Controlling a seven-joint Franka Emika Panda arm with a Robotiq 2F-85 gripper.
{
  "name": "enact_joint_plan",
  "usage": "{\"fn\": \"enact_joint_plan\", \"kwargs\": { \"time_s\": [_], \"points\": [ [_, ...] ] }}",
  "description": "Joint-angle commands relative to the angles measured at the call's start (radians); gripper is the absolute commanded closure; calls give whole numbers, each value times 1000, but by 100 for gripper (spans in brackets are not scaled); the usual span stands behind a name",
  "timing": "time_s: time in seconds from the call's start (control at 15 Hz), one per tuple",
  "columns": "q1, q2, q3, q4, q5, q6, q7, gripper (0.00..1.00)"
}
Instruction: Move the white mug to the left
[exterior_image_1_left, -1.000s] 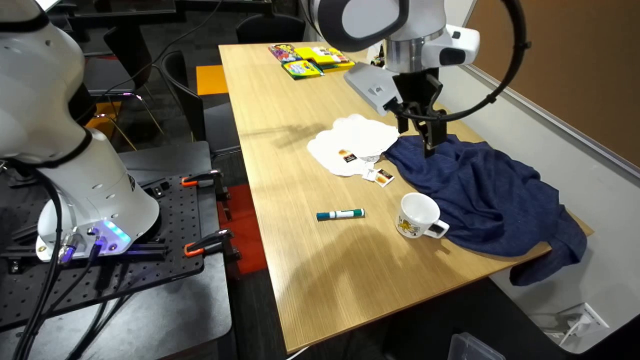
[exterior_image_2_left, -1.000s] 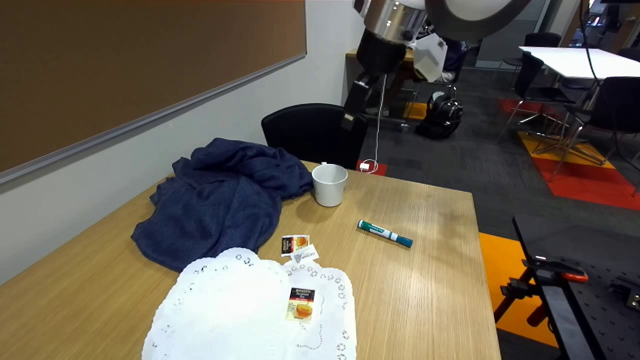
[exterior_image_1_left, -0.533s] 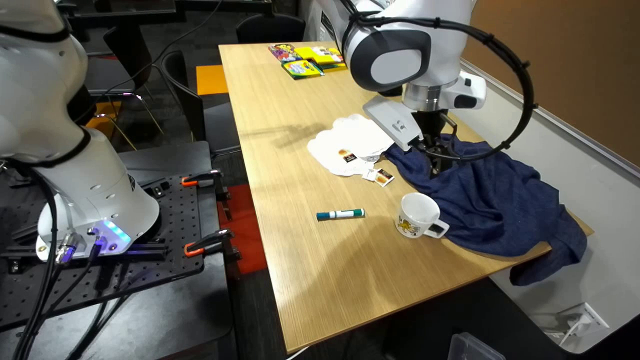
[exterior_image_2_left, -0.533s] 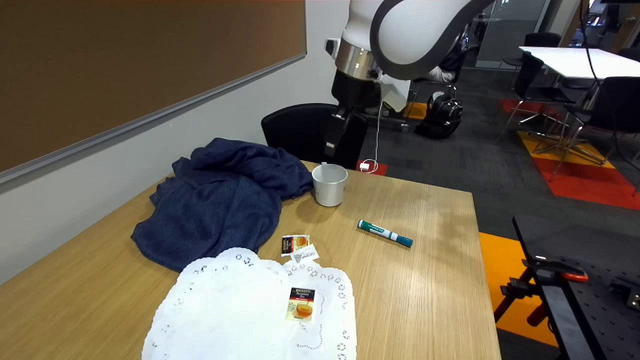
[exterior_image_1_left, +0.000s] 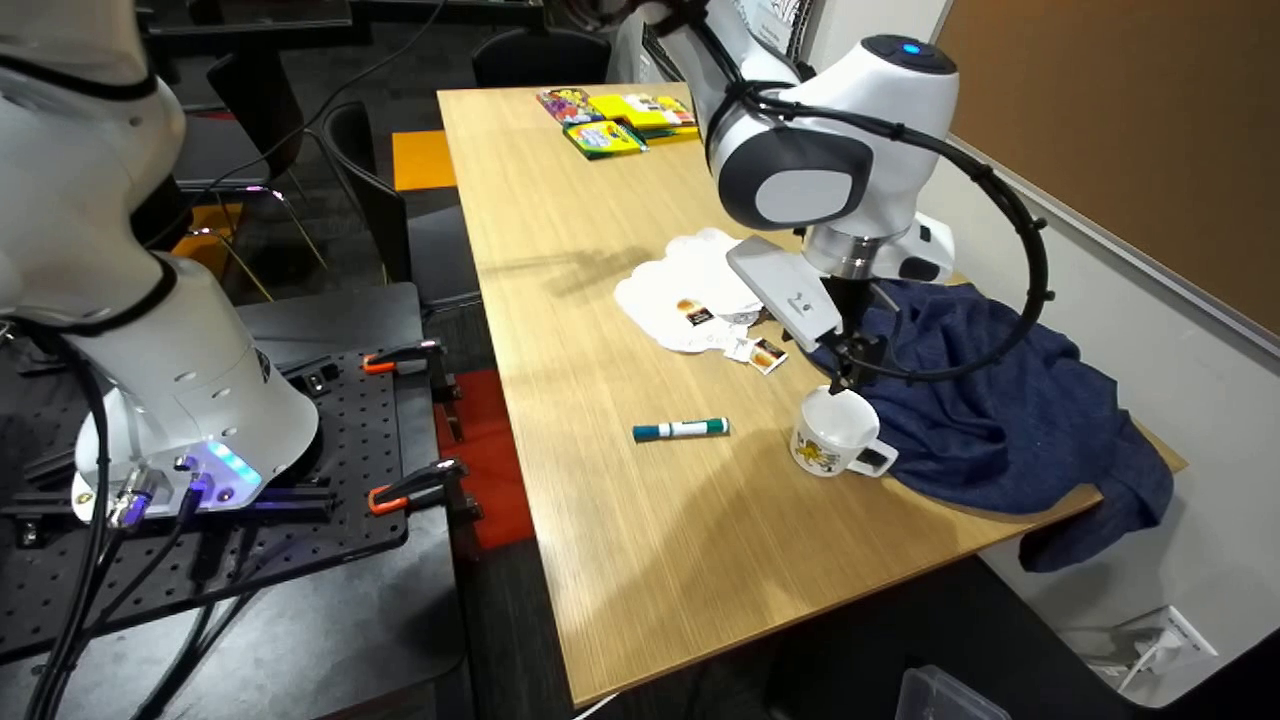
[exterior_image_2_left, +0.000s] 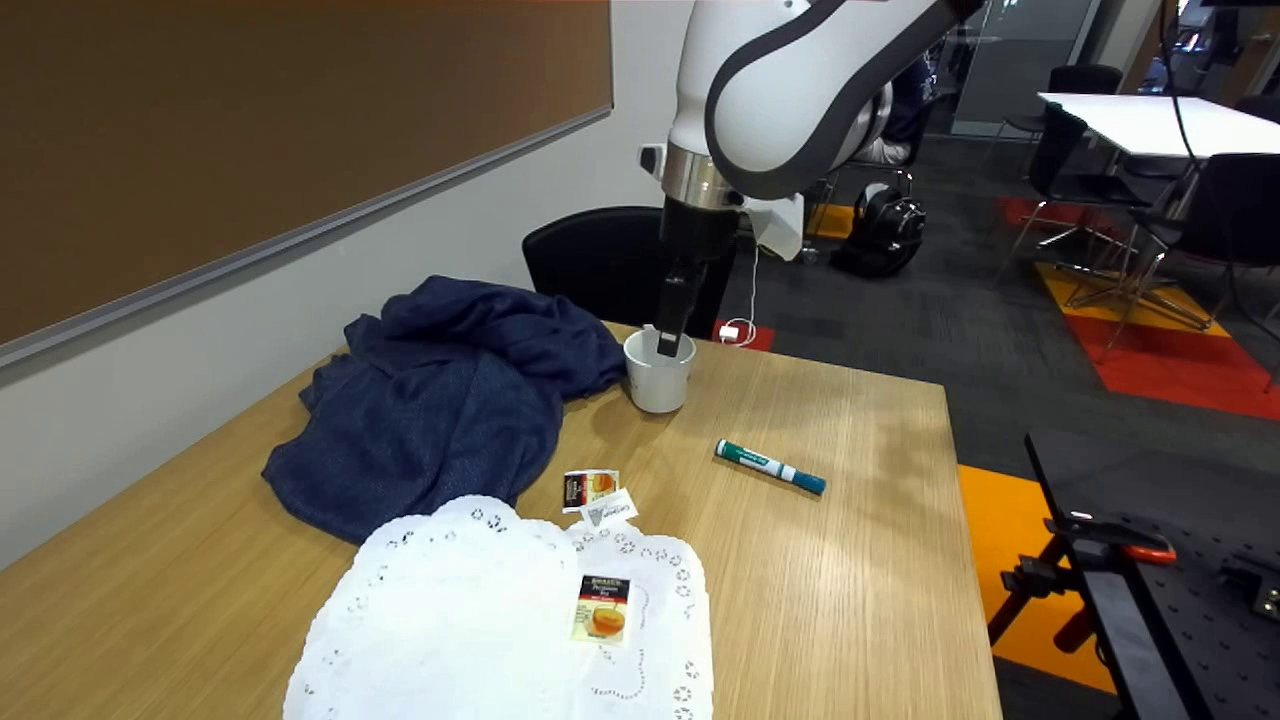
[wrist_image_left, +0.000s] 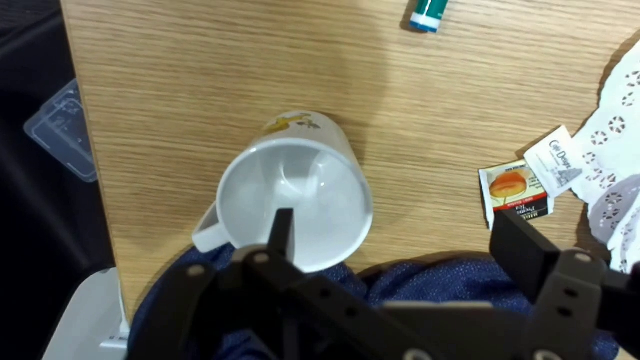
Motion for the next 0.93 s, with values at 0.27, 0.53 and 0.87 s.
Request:
{"fn": "enact_joint_plan", "kwargs": {
  "time_s": [0.27,0.53,0.87],
  "points": [
    [-13,117,29,93,-16,-7,-52,0],
    [-4,177,25,150,-43,-16,-33,0],
    [0,243,13,223,-78,-26,-15,29]
  ]
}}
